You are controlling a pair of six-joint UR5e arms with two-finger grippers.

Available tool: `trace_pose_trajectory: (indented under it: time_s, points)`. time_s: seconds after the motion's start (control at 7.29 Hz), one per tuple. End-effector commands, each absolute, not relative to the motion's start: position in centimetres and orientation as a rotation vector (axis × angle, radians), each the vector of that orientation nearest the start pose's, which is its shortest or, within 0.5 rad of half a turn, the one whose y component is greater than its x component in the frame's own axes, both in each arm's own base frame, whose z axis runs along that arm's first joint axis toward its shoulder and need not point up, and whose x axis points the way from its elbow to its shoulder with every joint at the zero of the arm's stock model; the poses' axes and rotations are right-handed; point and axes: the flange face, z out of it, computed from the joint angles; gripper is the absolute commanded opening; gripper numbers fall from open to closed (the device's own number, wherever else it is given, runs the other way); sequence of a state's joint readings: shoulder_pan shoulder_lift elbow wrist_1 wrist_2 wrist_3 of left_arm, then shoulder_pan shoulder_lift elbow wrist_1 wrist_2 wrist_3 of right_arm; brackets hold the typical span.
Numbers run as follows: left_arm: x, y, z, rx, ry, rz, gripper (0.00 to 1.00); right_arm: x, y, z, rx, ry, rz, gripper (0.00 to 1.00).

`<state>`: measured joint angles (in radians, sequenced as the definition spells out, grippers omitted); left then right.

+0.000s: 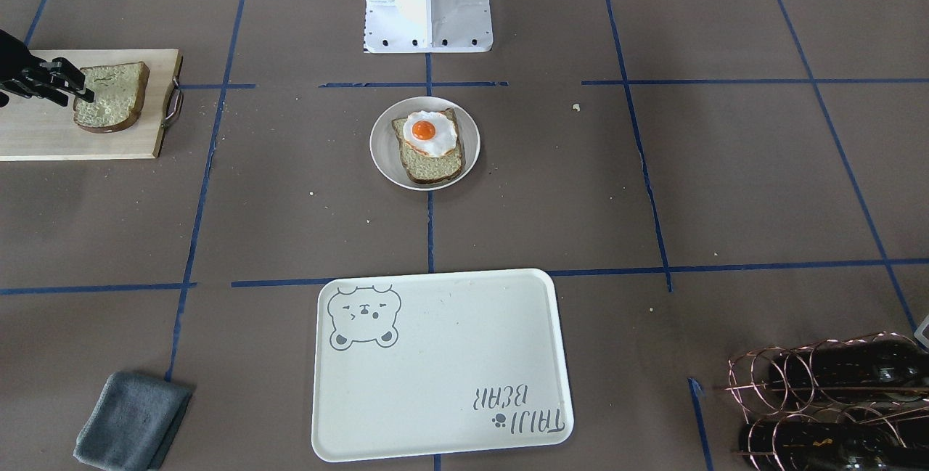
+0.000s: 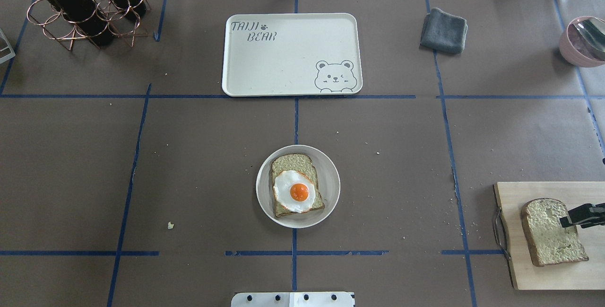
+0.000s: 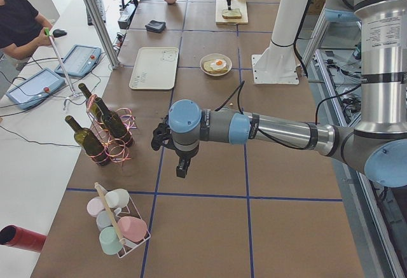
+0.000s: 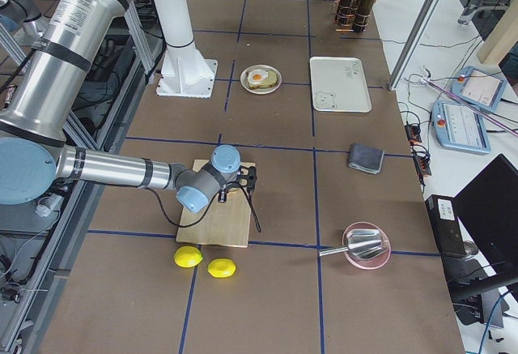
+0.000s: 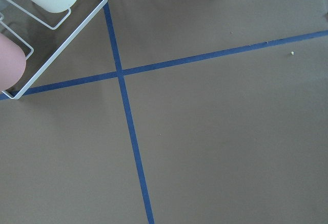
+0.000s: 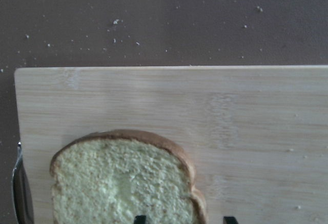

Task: Make sandwich and place on tray
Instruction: 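Grasp the bread slice on the wooden board with the right gripper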

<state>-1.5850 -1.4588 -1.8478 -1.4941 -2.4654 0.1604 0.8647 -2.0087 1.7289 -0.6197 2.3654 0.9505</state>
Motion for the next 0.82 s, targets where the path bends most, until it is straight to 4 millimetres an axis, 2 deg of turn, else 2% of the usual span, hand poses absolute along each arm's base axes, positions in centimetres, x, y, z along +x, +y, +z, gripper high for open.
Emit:
trace_pose_trajectory:
  time_s: [0.0, 0.27, 0.41, 0.69]
  points:
    - [-6.17, -44.34, 57.33, 0.161, 0.886, 0.177, 1.0, -16.16, -28.11, 64.97, -0.139, -0.979, -0.049, 0.58]
    - [-6.23, -44.33, 57.33, 0.162, 0.886, 0.176, 1.0, -16.33, -28.01, 64.97, -0.142, -0.979, -0.055, 0.47]
    - [-6.23, -44.33, 57.33, 0.162, 0.886, 0.176, 1.0, -16.28, -27.96, 65.02, -0.143, -0.978, -0.054, 0.37]
    - [-6.23, -44.33, 57.25, 0.163, 0.885, 0.176, 1.0, -16.37, -27.91, 65.02, -0.144, -0.978, -0.058, 0.1]
